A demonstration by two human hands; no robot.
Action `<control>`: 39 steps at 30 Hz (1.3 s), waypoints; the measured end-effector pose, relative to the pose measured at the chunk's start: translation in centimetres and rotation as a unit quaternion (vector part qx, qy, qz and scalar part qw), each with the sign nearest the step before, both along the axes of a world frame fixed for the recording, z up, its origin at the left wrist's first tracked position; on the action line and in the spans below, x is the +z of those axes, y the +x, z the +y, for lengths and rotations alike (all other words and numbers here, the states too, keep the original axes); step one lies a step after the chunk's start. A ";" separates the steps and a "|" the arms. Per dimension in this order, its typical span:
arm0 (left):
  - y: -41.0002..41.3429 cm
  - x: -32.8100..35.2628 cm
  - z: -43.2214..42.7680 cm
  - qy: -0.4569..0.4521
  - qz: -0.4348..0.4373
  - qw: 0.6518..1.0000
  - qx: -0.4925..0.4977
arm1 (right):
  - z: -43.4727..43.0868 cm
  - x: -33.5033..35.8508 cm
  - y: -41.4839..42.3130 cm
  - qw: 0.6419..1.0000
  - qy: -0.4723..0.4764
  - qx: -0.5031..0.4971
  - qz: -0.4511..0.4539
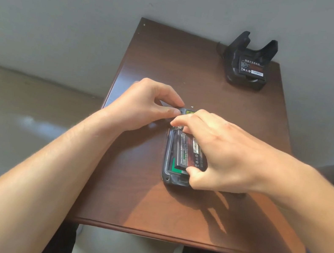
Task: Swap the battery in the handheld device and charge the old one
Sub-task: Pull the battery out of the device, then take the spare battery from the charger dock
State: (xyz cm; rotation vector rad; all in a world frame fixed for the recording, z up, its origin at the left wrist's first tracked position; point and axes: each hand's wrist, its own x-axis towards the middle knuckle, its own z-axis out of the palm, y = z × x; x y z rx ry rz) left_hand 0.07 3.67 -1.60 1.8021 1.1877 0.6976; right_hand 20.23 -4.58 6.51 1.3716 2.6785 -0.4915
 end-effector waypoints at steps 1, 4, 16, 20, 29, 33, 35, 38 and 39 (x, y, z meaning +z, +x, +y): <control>0.0 0.0 0.0 -0.001 0.001 1.000 -0.003 | -0.1 0.3 0.2 0.999 -0.030 -0.027 0.037; 0.1 -0.2 0.0 -0.002 -0.001 1.000 -0.006 | -0.2 1.1 1.3 0.960 -0.143 -0.139 0.195; 0.1 -0.5 0.3 0.004 0.000 1.000 0.000 | 6.1 1.3 9.9 0.790 -0.242 -0.469 0.312; 0.5 -0.5 0.2 0.010 0.003 1.000 -0.002 | 8.3 0.1 9.1 0.809 -0.163 -0.539 0.170; 0.2 -0.4 0.4 0.023 0.007 1.000 0.003 | 10.5 -1.4 5.2 0.824 -0.033 -0.558 -0.090; 0.3 -0.2 0.4 0.024 0.006 1.000 -0.002 | 10.7 -2.1 5.1 0.814 -0.030 -0.561 -0.149; 0.2 -0.2 0.3 0.026 0.008 1.000 -0.004 | 10.9 -2.3 5.0 0.817 -0.028 -0.554 -0.158; 0.1 0.2 0.4 0.026 0.005 1.000 -0.004 | 11.2 -2.0 4.9 0.827 -0.033 -0.536 -0.169; 0.1 0.4 0.4 0.026 0.002 1.000 -0.005 | 11.2 -1.8 5.0 0.829 -0.031 -0.530 -0.174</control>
